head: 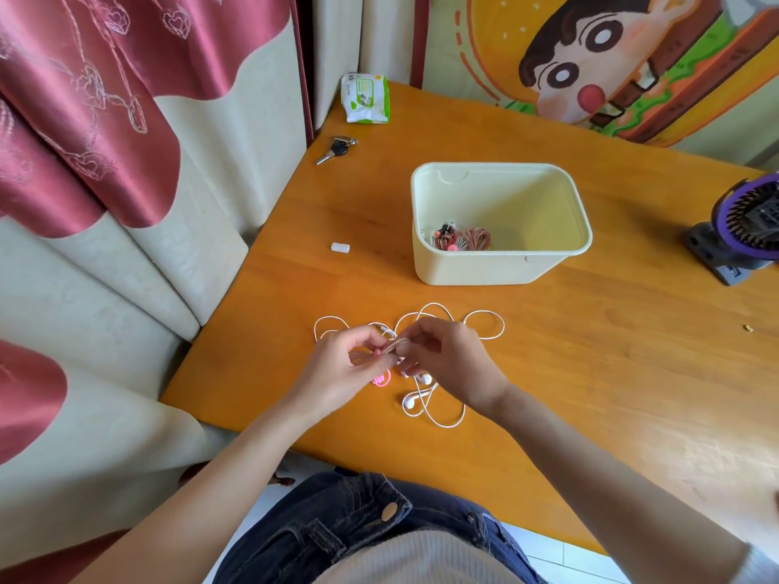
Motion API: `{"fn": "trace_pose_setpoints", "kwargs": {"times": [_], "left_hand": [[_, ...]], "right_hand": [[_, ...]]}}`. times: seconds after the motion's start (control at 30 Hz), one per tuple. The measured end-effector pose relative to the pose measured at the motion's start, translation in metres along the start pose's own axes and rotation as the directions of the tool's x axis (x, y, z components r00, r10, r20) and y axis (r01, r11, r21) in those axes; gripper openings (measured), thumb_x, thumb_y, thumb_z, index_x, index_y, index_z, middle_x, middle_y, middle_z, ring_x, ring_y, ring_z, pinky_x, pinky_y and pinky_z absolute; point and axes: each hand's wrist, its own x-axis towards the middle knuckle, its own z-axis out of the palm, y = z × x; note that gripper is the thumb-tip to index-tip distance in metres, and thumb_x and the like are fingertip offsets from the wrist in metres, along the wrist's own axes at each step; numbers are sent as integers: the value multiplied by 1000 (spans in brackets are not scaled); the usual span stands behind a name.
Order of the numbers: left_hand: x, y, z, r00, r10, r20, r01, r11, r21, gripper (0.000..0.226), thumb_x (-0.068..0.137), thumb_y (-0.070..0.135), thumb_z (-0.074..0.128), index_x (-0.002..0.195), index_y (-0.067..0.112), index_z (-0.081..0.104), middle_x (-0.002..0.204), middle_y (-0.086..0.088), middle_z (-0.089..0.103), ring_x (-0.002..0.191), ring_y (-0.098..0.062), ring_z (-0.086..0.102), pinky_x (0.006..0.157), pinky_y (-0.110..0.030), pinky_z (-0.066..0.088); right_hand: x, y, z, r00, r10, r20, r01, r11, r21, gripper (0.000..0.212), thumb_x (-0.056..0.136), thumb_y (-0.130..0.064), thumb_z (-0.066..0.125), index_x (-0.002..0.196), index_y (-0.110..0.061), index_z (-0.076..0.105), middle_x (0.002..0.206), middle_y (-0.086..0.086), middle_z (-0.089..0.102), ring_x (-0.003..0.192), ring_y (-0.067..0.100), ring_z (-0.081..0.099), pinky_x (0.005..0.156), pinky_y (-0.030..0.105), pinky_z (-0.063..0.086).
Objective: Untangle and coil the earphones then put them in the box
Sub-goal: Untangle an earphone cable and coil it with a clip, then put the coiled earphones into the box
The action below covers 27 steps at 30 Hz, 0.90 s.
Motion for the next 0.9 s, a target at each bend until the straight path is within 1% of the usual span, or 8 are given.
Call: {"fn": "trace_pose_setpoints", "kwargs": {"times": [0.13,0.23,0.33,0.47,0.53,0.6,0.73,0.9], "left_hand": [[0,0,-4,1000,7,-28,-9,998,-57,8,82,14,71,80,19,66,69,11,69,71,-5,66,67,-20,52],[1,-3,-6,998,-54,-33,49,989,-138,12,79,9,72,80,18,65,76,3,73,76,-10,69,69,-21,52],[-1,-6,-4,998,-26,-65,26,1000,-4,12,77,10,74,80,18,66,79,2,73,75,-8,70,68,-22,53],[2,-6,-3,979,199,-54,-155,881,447,10,75,21,75,77,23,66,74,15,62,77,-7,59,80,-38,47],[4,-1,-1,973,232,15,-199,798,570,9,79,28,71,81,23,64,77,15,53,84,-4,46,89,-34,34],[8,4,0,963,260,74,-252,764,594,12,81,33,67,83,23,61,77,18,49,87,1,41,89,-30,29],[27,14,-1,930,327,168,-355,676,646,9,81,32,63,84,24,60,87,15,60,103,-6,45,102,-41,26],[63,39,-5,876,483,5,-392,706,590,31,87,36,54,112,18,59,121,3,55,115,-13,47,99,-37,31]], "right_hand": [[0,-2,0,999,41,-25,-38,991,125,8,89,-6,60,82,-10,61,74,11,69,66,23,68,71,35,58],[1,-2,-1,996,84,-28,-78,985,157,7,89,-4,59,84,-8,61,76,13,69,63,20,67,69,31,59],[2,4,-2,992,123,4,-121,976,182,6,90,-4,59,85,-8,61,74,5,67,62,12,66,64,23,57],[1,13,-11,999,-2,36,10,976,-218,10,87,-18,64,95,-11,65,81,-6,63,66,1,58,66,10,46],[-1,14,-12,992,-113,58,127,925,-357,16,87,-23,65,100,-15,68,88,-9,61,69,-3,54,67,9,42],[-1,12,-12,980,-176,97,200,892,-406,16,88,-27,64,101,-20,70,88,-9,61,69,-2,52,69,13,41],[2,6,-24,976,-208,57,213,885,-414,16,88,-26,64,87,-12,73,76,-4,61,67,4,52,66,14,40],[15,-8,-63,934,-289,-211,194,904,-380,14,85,-27,67,76,-18,72,65,-11,62,60,3,57,57,10,41]]}}
